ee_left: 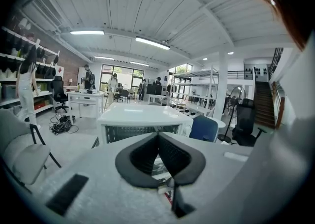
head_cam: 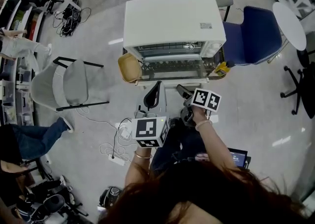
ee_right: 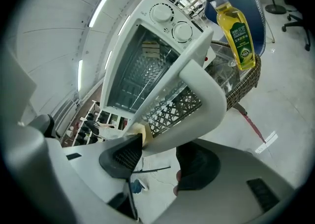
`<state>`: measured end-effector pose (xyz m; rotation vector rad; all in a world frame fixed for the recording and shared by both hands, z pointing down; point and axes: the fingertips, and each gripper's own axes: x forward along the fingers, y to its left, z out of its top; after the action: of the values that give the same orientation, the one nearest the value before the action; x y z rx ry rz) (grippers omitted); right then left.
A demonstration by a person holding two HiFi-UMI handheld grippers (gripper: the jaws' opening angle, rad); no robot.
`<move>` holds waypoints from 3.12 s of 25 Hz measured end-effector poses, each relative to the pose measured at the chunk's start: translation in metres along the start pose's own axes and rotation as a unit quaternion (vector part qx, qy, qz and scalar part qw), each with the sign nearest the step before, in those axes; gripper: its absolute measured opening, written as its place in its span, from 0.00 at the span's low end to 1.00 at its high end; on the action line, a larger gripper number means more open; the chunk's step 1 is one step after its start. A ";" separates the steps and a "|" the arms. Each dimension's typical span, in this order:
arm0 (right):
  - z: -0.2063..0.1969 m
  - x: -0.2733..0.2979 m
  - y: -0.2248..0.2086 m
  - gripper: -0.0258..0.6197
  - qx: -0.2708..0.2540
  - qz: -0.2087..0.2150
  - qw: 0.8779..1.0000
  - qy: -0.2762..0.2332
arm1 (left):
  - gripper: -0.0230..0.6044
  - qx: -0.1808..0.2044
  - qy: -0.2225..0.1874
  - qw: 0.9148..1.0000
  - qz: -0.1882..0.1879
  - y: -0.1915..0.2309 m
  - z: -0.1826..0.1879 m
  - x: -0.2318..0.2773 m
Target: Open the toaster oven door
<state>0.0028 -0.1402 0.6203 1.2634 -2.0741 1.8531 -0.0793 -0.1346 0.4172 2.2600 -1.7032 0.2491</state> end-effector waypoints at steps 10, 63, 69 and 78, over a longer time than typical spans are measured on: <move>-0.008 0.003 -0.010 0.36 -0.001 -0.007 1.000 0.006 | 0.06 -0.008 0.007 1.000 0.002 -0.002 -0.012 -0.003; -0.044 0.020 -0.059 0.37 -0.021 -0.023 0.999 -0.021 | 0.06 -0.037 0.027 0.999 -0.008 0.017 -0.077 -0.003; -0.047 0.023 -0.065 0.37 -0.027 -0.024 0.999 -0.027 | 0.06 -0.036 0.029 0.999 -0.014 0.020 -0.088 0.000; -0.051 0.027 -0.075 0.37 -0.038 -0.019 0.998 -0.039 | 0.06 -0.034 0.035 0.998 -0.026 0.023 -0.109 0.008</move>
<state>0.0084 -0.1046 0.7074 1.3678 -2.1221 1.7200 -0.0950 -0.1105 0.5254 2.2158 -1.5913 0.2514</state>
